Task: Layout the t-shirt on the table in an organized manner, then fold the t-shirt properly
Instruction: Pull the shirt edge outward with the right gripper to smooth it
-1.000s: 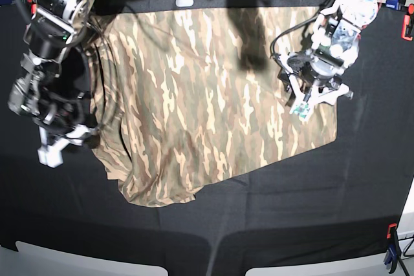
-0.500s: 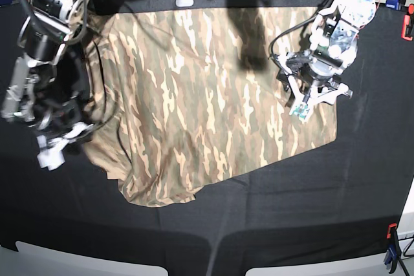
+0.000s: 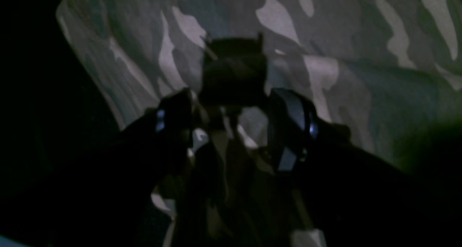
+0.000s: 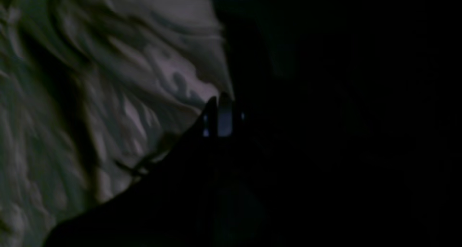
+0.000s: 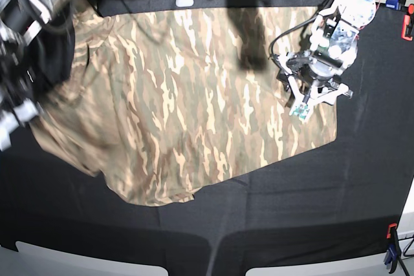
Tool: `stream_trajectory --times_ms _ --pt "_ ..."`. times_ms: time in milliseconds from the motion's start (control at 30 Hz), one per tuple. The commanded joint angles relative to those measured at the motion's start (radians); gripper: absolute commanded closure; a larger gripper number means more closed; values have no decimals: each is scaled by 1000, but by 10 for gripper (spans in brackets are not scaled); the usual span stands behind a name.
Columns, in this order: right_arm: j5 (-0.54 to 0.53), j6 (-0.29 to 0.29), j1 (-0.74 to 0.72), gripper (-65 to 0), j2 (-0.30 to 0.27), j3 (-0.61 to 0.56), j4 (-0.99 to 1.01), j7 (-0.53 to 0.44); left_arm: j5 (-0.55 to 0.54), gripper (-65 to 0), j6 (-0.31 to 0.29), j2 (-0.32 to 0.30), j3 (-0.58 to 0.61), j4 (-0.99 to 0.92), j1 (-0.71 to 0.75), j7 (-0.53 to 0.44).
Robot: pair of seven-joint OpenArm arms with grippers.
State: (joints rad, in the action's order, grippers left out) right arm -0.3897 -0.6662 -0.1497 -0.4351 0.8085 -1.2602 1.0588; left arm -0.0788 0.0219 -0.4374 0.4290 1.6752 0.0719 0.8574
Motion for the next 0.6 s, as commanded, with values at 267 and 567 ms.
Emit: stream_trajectory --times_ms 267,567 --pt "-98 -8 151 0 -122 240 -40 -19 -2 -322 -1 -4 -3 9 -5 11" --pt "-98 -8 219 0 -173 319 -40 -3 -2 -322 -1 -4 -3 9 -5 51"
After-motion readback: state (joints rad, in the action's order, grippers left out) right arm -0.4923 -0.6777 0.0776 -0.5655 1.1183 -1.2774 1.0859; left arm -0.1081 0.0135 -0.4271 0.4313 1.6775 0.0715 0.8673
